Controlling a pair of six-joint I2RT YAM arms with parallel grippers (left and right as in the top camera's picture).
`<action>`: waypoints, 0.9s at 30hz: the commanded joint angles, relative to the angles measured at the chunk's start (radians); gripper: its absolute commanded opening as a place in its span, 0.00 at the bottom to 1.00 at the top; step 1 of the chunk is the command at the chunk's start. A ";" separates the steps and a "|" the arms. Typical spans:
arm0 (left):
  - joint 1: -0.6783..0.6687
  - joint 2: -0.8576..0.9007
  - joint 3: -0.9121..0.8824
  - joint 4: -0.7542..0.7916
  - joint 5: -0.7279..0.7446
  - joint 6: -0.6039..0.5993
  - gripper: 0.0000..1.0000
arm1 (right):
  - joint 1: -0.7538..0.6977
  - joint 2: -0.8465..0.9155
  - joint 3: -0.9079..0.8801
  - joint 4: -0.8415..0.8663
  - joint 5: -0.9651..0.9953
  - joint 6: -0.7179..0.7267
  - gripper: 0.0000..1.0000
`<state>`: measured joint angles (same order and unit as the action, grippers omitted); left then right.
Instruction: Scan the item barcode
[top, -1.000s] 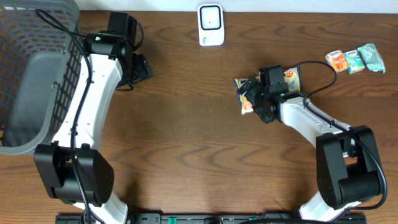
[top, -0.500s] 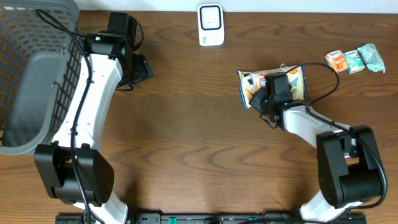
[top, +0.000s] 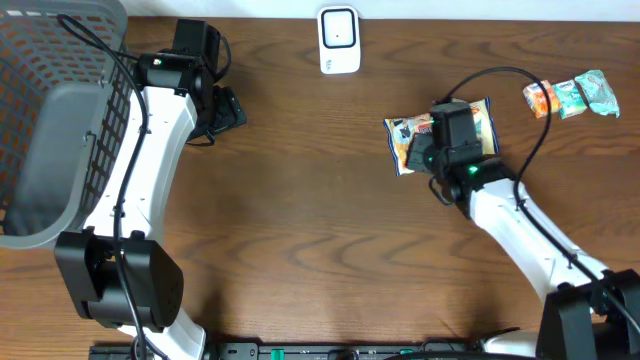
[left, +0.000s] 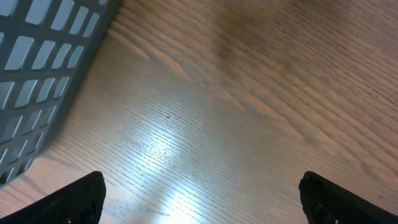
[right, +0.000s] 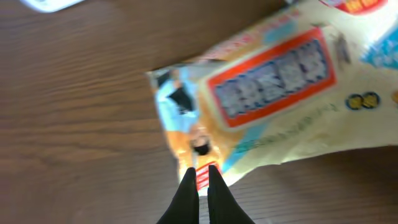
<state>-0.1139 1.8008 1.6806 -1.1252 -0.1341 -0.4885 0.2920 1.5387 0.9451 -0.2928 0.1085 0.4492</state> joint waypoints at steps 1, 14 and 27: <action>0.003 -0.005 0.003 -0.003 -0.013 0.017 0.98 | 0.025 -0.011 0.011 -0.002 0.108 -0.054 0.19; 0.003 -0.005 0.003 -0.003 -0.013 0.017 0.98 | -0.005 0.016 0.273 -0.292 0.065 -0.263 0.99; 0.003 -0.005 0.003 -0.003 -0.013 0.017 0.98 | -0.196 0.207 0.564 -0.511 0.069 -0.323 0.99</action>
<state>-0.1139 1.8008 1.6806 -1.1252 -0.1341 -0.4885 0.1398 1.7317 1.4929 -0.7933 0.1703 0.1467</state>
